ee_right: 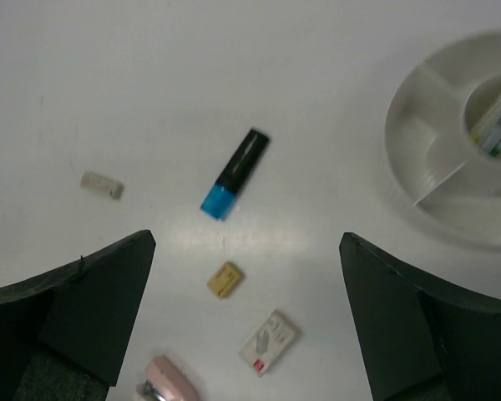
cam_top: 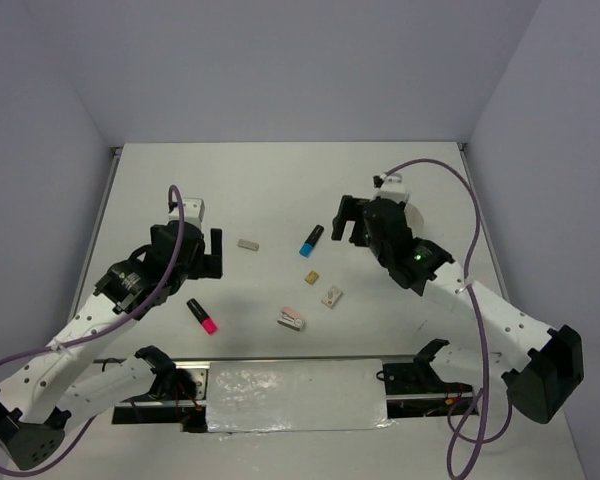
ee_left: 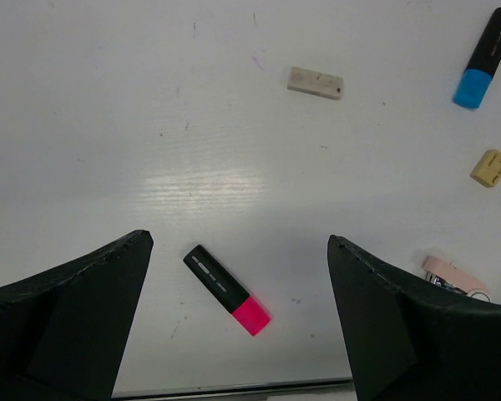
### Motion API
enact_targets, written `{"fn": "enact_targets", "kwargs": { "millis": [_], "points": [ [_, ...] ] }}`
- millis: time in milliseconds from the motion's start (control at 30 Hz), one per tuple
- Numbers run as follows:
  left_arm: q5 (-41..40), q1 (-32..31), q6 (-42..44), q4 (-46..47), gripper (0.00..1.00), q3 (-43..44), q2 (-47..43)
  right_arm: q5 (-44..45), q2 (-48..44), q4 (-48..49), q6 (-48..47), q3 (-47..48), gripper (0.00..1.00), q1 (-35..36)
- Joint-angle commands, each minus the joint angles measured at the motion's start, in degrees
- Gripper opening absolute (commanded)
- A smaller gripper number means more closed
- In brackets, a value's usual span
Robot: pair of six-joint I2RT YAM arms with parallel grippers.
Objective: Sort the stationery into containers
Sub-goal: Pick up the stationery from the center of the board.
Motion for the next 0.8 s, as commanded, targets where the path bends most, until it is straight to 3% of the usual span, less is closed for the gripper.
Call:
{"fn": "enact_targets", "kwargs": {
  "millis": [0, 167, 267, 400, 467, 767],
  "points": [
    [0.75, 0.97, -0.02, 1.06, 0.99, 0.5, 0.67, 9.0, 2.26, -5.31, 14.56, -4.33, 1.0, 5.39],
    [1.36, 0.88, 0.07, 1.33, 0.99, 0.06, 0.14, 13.51, 11.21, -10.04, 31.6, -5.23, 0.99, 13.39],
    [2.24, 0.97, 0.42, 1.59, 0.99, -0.03, 0.05, 15.01, 14.39, -10.23, 36.36, -4.88, 0.96, 17.09],
    [2.68, 0.97, 0.42, 1.59, 0.99, -0.12, -0.03, 10.98, 20.27, -9.35, 38.84, -4.35, 0.85, 17.36],
    [2.77, 0.8, 0.51, 1.68, 0.99, -0.12, -0.56, 10.27, 21.86, -10.4, 40.86, -3.82, 0.71, 17.28],
    [3.65, 0.88, 0.78, 1.94, 0.99, -0.3, -1.18, 9.83, 22.84, -13.65, 46.84, -5.75, 0.69, 18.33]
  ]
}}
